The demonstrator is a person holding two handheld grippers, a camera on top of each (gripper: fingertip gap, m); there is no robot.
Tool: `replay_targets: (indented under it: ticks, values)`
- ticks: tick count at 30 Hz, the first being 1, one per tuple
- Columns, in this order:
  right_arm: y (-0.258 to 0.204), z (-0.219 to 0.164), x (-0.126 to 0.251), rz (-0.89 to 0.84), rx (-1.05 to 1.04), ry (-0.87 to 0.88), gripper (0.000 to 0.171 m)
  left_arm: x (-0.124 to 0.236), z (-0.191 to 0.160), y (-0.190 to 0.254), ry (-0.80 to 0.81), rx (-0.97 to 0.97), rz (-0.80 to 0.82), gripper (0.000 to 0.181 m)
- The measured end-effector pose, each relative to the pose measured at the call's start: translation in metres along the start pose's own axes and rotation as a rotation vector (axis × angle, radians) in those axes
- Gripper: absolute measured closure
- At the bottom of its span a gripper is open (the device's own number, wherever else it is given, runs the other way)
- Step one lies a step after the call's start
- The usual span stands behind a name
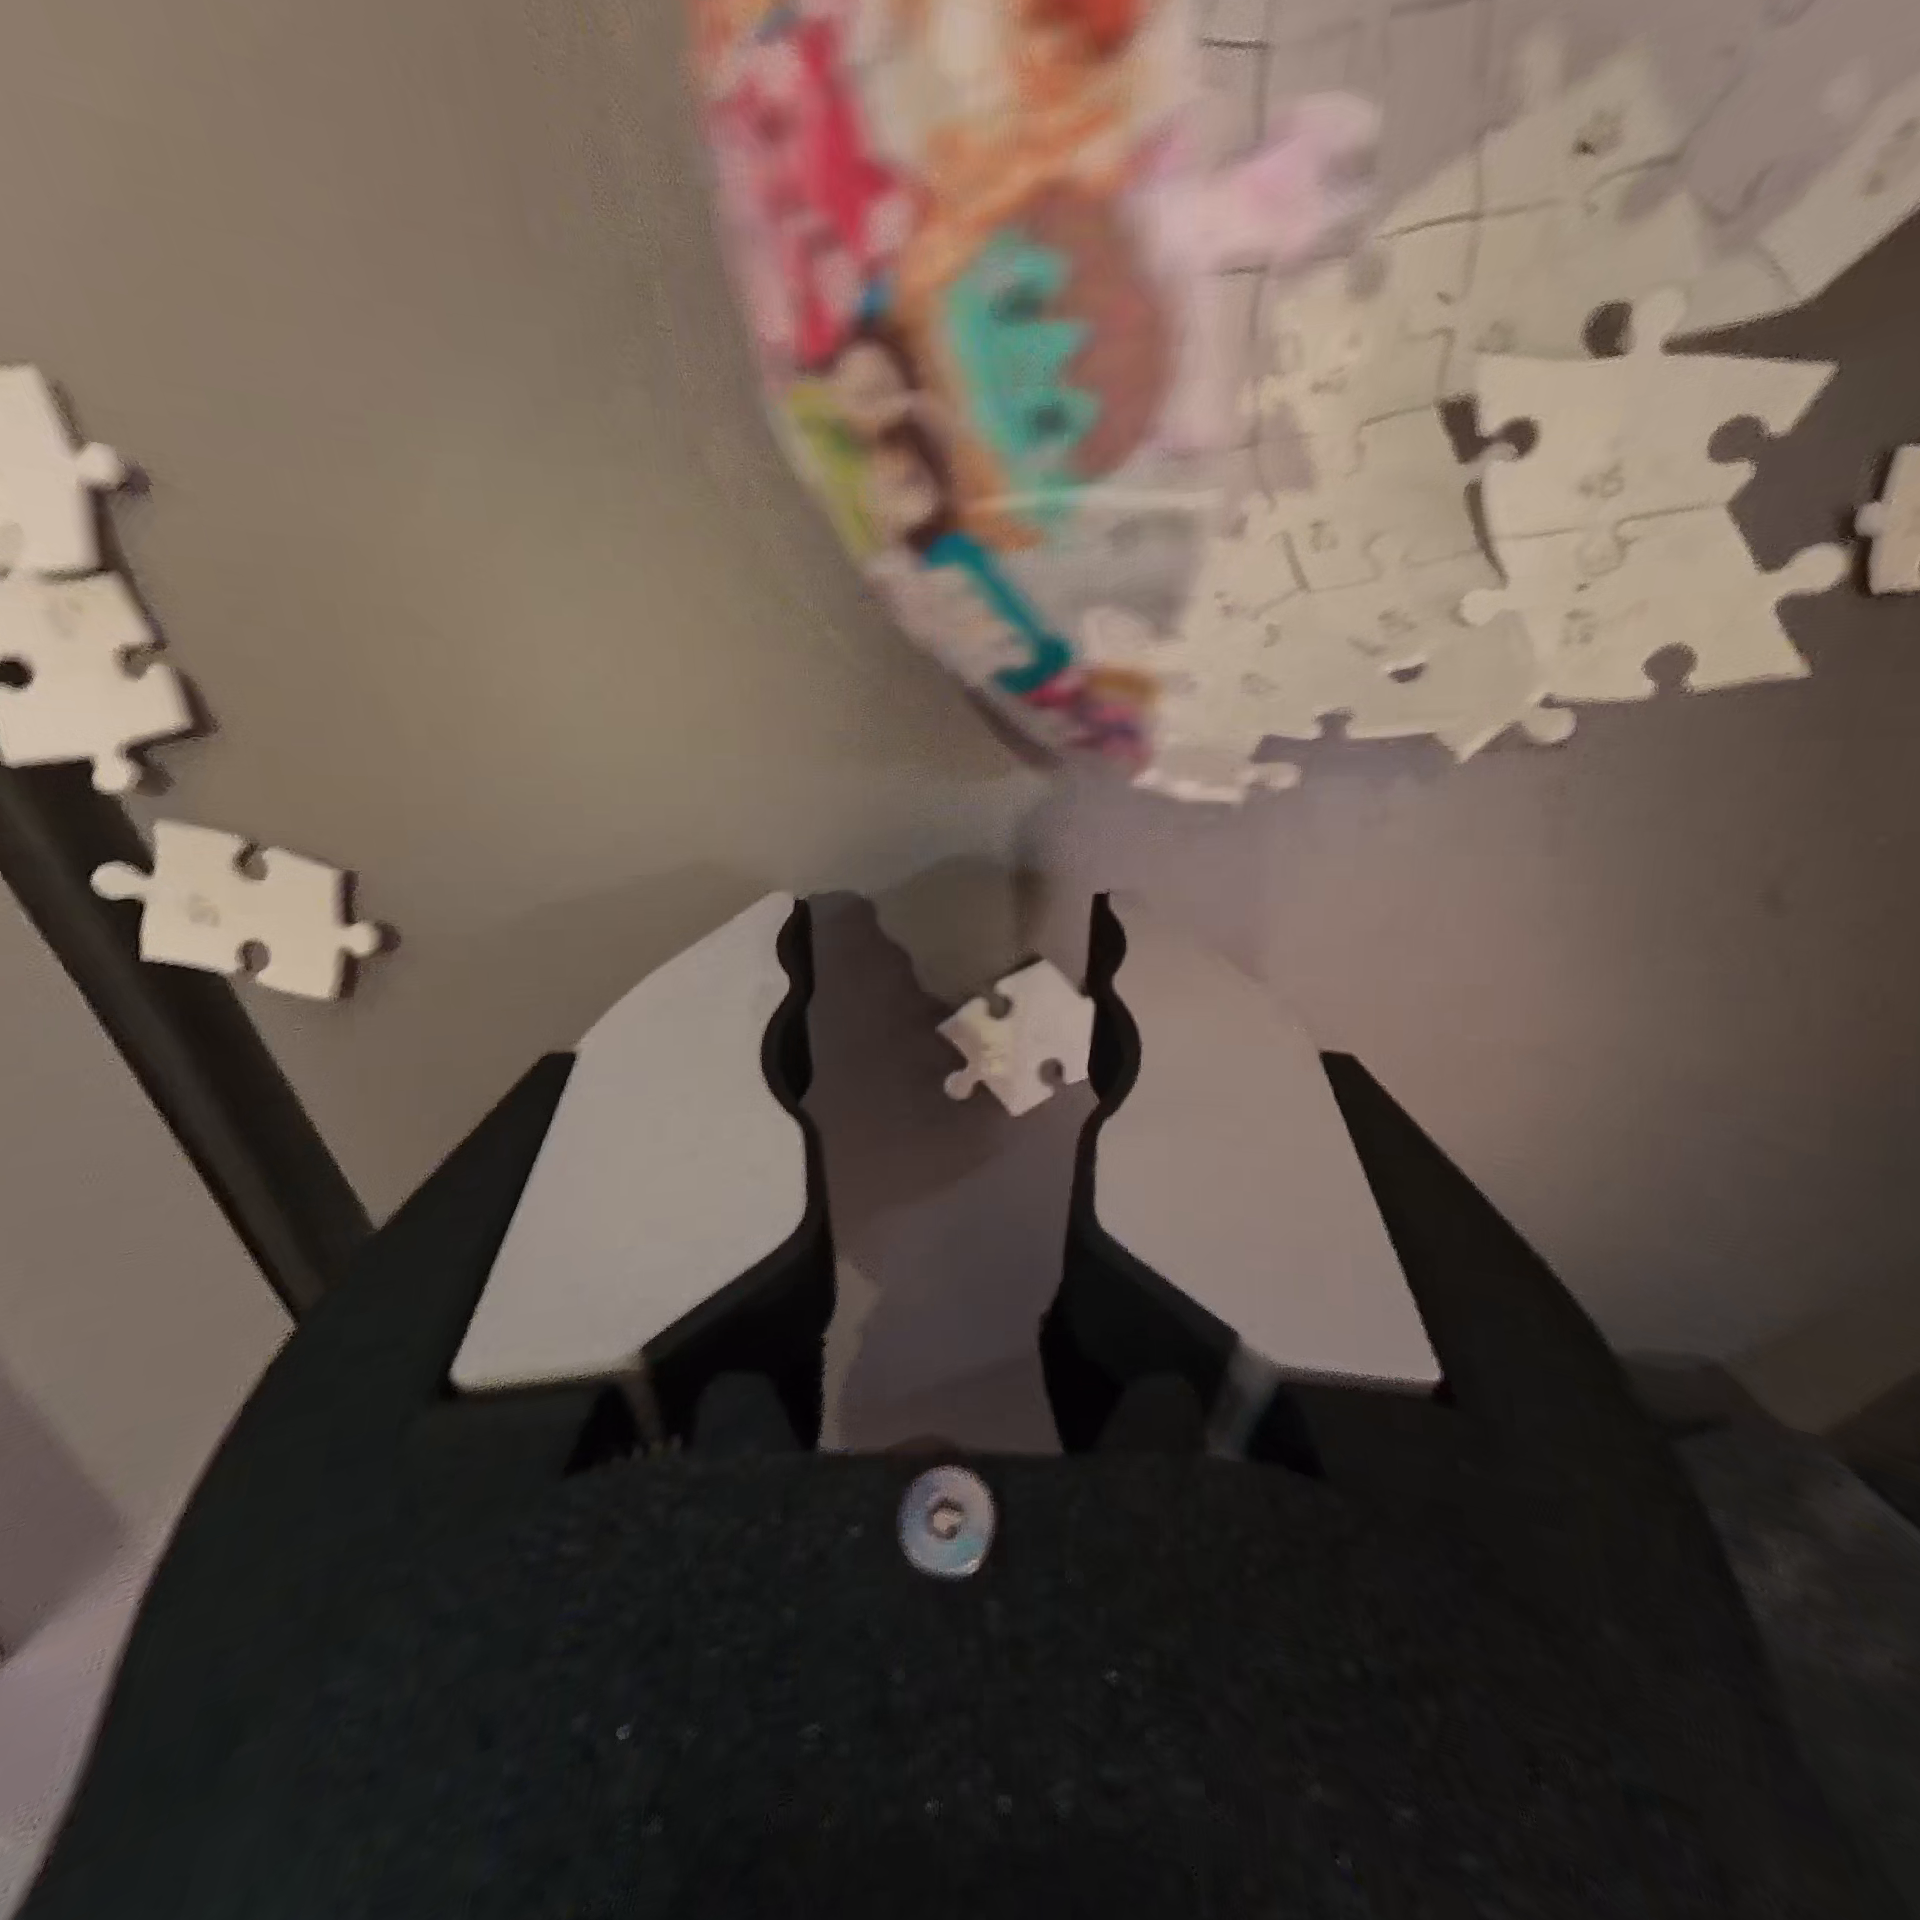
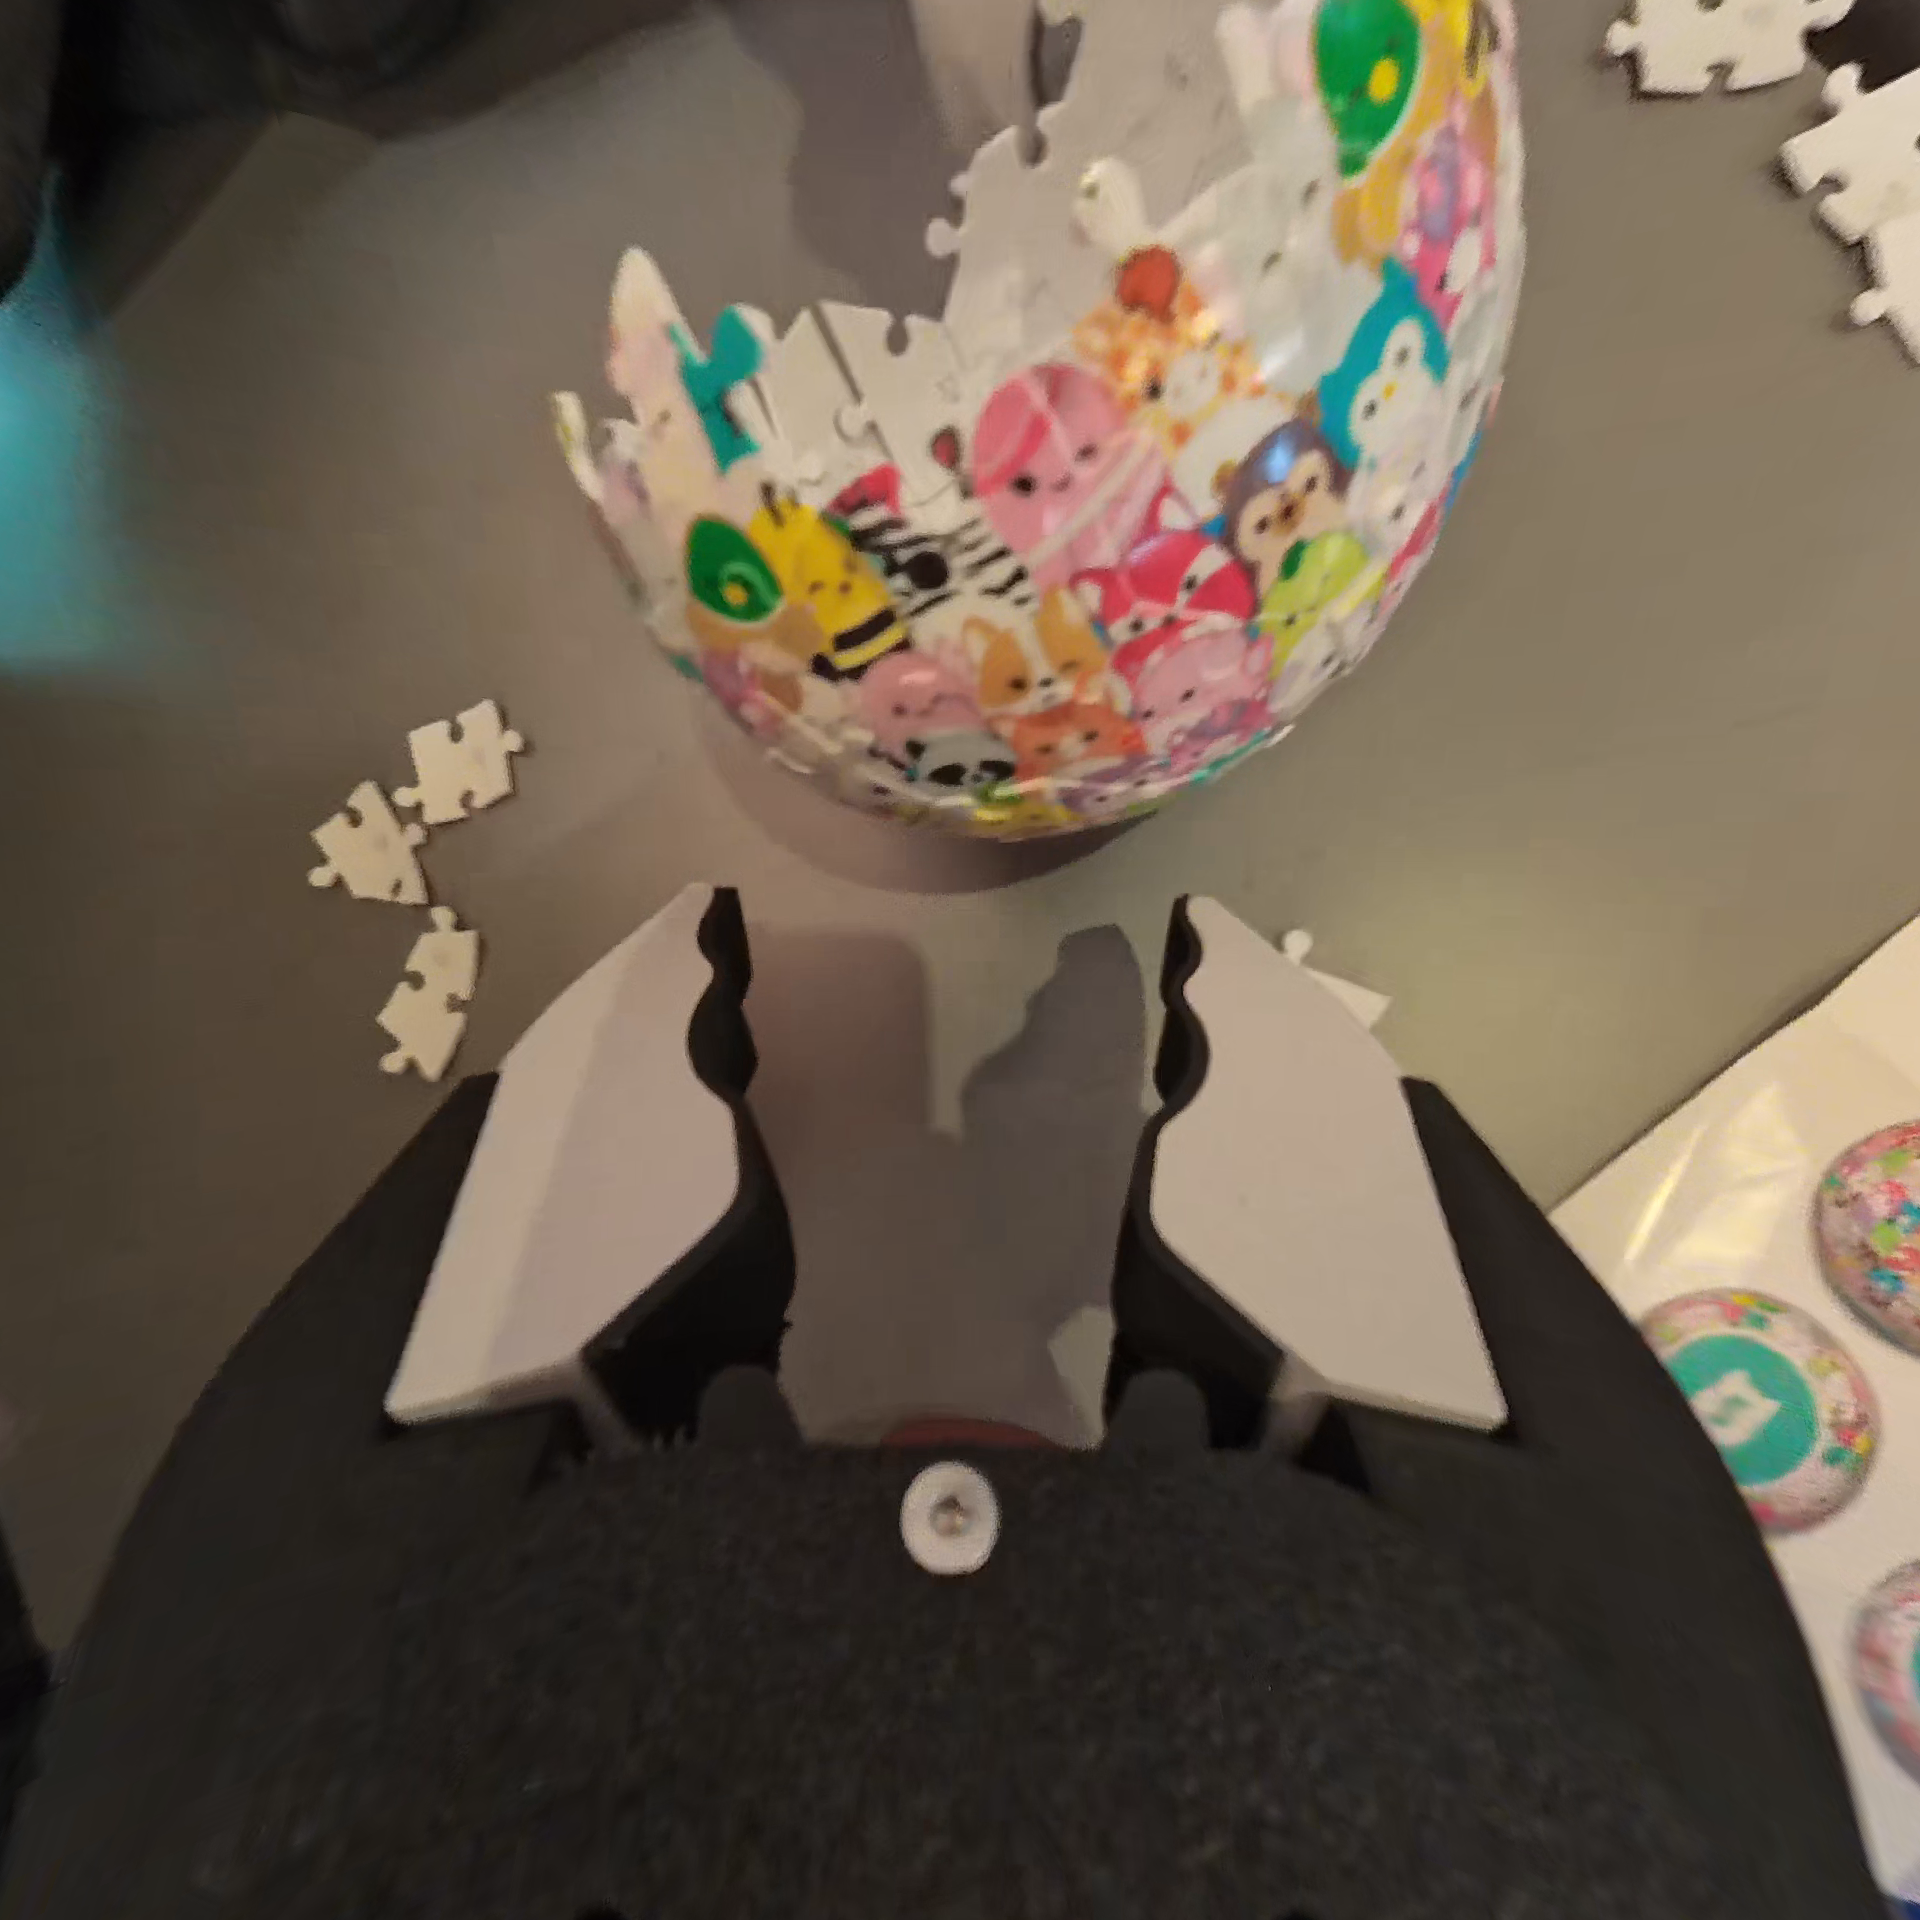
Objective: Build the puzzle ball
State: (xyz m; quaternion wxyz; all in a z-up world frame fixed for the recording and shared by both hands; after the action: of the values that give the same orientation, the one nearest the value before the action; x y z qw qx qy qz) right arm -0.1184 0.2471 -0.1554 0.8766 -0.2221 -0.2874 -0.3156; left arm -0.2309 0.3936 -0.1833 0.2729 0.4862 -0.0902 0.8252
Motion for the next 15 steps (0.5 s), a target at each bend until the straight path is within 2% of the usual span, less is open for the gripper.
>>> replay_targets:
  ticks: [6,9,15]
  values:
    - [-0.020,0.001,-0.016,-0.068,-0.088,0.007,0.093,-0.012,0.017,-0.017,0.109,0.046,-0.054,0.146]
    - [-0.013,0.002,-0.018,-0.110,-0.102,-0.001,0.100,-0.022,0.024,-0.014,0.080,0.009,-0.077,0.156]
    - [0.006,-0.001,-0.009,-0.097,-0.114,-0.003,0.102,-0.021,0.026,-0.001,0.117,-0.004,-0.080,0.157]
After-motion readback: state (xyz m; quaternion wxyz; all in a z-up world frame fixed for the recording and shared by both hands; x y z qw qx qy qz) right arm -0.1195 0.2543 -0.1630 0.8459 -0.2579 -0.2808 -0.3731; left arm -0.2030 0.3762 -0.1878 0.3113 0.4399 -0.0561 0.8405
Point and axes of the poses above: each gripper's, where its closed fingertips meet, x back along the fingers, z out of its top, y = z × x across the jaws, the point moved 3 cm from there along x, back along the fingers, and after that the axes turned 11 degrees about y, right-handed, at the moved point
